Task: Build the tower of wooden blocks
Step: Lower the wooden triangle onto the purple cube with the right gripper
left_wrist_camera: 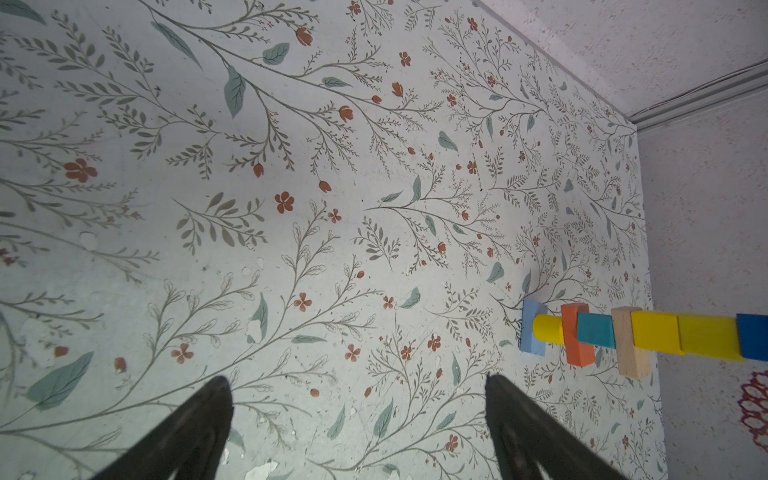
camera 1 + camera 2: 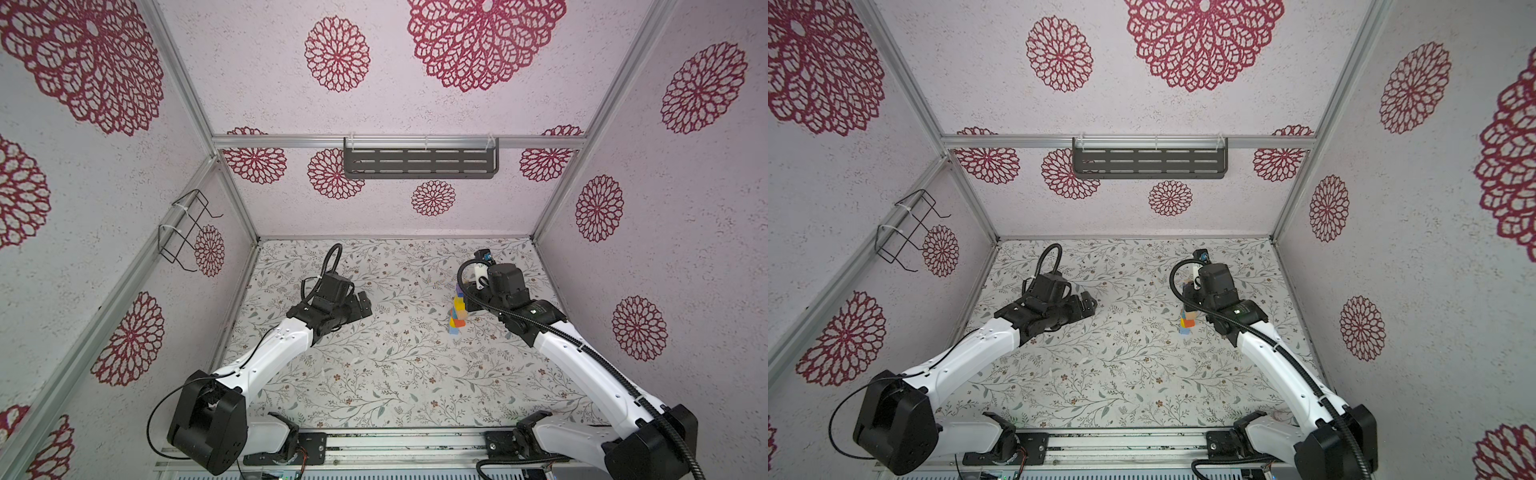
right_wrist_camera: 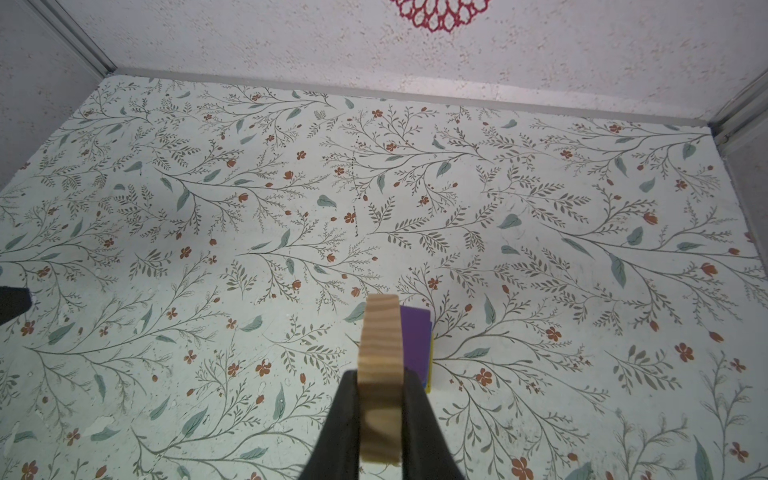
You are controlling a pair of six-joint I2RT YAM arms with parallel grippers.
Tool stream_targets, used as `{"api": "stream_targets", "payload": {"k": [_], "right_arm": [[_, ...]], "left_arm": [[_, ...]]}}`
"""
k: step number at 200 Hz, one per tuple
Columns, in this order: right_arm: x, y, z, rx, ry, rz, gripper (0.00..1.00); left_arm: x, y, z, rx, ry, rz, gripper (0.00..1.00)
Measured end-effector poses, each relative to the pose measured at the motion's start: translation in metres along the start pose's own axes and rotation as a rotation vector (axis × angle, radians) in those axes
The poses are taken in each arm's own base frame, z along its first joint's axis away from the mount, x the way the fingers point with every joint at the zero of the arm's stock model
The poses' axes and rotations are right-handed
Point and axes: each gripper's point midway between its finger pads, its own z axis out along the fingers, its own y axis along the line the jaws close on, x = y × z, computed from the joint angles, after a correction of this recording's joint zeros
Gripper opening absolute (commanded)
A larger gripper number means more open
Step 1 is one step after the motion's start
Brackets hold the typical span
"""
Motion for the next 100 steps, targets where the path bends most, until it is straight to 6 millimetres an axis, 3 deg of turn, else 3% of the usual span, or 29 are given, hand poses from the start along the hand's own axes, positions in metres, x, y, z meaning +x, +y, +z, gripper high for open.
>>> {"api": "stream_targets", "payload": {"k": [100], "right_arm": [[0.0010, -0.0035, 0.0032, 0.009, 0.007, 0.005, 0.16]], "left_arm": [[0.0024, 0.0023, 0.0024, -0.008, 0.012, 0.001, 0.97]]}}
